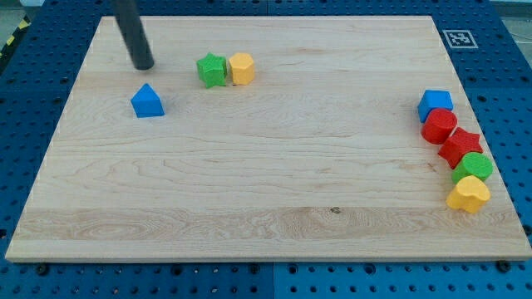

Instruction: Move the yellow hexagon bottom right to the green star

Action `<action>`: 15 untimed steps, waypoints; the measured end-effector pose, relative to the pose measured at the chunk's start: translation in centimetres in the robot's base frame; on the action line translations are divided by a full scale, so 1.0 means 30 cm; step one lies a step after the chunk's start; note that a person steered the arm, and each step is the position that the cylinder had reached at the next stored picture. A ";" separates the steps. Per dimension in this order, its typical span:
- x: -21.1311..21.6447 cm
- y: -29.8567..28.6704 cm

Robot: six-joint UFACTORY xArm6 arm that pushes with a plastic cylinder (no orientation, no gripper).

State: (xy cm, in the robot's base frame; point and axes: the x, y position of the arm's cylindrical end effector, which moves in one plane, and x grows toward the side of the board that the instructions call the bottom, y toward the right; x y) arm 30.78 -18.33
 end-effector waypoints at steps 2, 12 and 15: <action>0.001 0.557; 0.121 0.832; 0.064 1.153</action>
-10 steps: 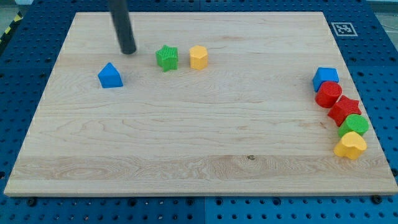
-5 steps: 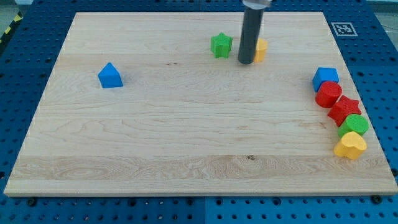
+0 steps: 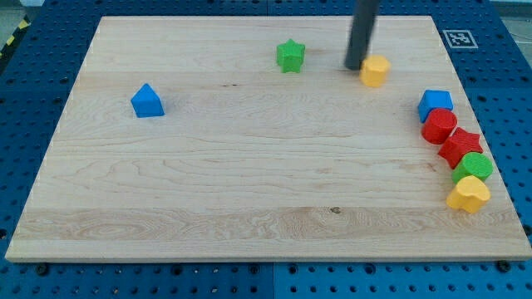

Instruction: Move the yellow hexagon bottom right to the green star

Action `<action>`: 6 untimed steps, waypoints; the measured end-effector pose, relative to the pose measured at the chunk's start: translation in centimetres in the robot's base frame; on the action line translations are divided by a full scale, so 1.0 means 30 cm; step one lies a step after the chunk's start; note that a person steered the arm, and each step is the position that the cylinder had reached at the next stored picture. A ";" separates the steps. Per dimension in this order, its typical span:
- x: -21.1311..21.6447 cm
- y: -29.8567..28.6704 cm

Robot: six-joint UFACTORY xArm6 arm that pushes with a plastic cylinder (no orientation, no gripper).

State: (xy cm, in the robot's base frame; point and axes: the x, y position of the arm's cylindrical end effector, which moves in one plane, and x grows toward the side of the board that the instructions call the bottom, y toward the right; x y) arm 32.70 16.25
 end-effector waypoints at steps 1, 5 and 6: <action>0.038 0.143; 0.063 0.199; 0.065 0.261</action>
